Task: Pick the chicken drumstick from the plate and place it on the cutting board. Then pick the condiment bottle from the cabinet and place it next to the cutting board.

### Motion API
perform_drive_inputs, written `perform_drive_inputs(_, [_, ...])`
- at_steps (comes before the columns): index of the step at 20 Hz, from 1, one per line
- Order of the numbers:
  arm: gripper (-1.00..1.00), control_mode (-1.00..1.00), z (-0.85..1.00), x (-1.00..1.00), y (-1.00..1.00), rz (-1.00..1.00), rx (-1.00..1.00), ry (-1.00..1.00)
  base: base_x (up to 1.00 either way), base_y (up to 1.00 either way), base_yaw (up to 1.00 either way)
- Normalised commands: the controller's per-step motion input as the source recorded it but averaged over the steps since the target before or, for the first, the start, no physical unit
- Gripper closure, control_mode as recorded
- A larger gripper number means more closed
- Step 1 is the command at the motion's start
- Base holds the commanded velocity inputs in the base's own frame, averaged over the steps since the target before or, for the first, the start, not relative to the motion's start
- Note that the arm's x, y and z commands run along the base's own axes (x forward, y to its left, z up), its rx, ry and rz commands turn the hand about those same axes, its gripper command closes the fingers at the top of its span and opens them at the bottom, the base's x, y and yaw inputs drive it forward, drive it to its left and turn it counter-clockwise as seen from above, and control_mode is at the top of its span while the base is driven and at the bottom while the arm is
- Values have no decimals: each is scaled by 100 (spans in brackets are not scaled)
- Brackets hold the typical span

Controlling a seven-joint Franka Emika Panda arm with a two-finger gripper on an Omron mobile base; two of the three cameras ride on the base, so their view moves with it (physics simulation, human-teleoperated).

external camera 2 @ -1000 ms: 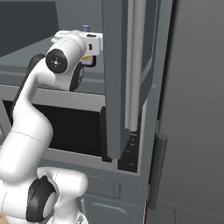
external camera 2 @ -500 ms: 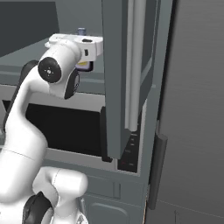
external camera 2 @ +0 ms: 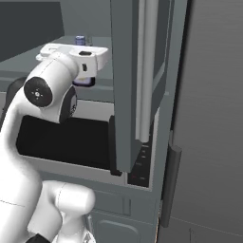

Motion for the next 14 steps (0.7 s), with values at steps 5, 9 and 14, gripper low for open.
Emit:
perform_drive_inputs(5, [100, -100, 0, -77, 0, 0, 0, 0, 0, 0, 0])
perform_drive_inputs(9, [100, -100, 0, -82, 4, 0, 0, 0, 0, 0, 0])
perform_drive_inputs(14, [100, -100, 2, -88, 13, 0, 0, 0, 0, 0, 0])
